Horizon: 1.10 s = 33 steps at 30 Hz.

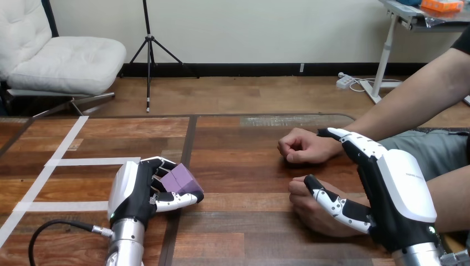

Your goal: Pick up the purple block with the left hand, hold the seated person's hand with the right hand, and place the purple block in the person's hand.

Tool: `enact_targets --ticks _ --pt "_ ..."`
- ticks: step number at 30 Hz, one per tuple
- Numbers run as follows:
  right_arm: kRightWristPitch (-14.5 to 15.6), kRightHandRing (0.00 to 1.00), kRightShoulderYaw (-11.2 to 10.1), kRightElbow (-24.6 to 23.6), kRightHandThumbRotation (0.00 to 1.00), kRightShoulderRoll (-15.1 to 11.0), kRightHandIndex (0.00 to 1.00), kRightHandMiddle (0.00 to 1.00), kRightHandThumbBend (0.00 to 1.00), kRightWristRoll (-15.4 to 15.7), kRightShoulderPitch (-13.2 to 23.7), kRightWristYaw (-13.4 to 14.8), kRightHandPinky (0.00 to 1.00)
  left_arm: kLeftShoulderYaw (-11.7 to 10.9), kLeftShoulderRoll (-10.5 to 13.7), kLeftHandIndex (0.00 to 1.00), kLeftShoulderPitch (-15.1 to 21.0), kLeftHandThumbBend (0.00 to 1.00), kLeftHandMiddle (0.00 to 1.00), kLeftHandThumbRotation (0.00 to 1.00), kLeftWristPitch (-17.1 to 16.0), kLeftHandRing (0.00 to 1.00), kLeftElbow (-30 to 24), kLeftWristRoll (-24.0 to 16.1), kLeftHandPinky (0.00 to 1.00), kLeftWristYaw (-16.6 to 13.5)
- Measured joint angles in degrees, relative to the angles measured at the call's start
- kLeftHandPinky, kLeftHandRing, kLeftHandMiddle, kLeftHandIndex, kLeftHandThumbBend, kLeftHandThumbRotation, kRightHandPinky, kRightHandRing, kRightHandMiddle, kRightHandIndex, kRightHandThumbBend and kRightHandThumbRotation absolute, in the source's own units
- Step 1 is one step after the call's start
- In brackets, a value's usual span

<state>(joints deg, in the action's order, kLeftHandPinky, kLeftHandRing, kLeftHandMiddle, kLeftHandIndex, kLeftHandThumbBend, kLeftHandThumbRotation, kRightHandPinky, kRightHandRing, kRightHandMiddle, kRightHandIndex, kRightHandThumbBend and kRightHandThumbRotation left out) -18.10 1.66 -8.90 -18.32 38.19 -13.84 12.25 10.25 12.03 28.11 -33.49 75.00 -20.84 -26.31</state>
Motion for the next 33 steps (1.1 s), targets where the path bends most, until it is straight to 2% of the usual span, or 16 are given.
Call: enact_targets --ticks 12,33 --pt "3.6 0.9 -0.8 -2.1 0.38 -0.8 0.86 0.88 0.57 0.0 -0.6 -4.1 0.91 0.1 -0.1 0.49 0.0 0.7 0.47 0.12 0.0 0.4 0.0 0.0 0.34 -0.3" --pt "8.5 0.91 -3.7 -2.5 0.29 -5.4 0.87 0.89 0.7 0.0 -0.9 -10.6 0.94 0.2 -0.2 0.49 0.0 0.71 0.47 0.12 0.0 0.4 0.0 -0.1 0.34 -0.7"
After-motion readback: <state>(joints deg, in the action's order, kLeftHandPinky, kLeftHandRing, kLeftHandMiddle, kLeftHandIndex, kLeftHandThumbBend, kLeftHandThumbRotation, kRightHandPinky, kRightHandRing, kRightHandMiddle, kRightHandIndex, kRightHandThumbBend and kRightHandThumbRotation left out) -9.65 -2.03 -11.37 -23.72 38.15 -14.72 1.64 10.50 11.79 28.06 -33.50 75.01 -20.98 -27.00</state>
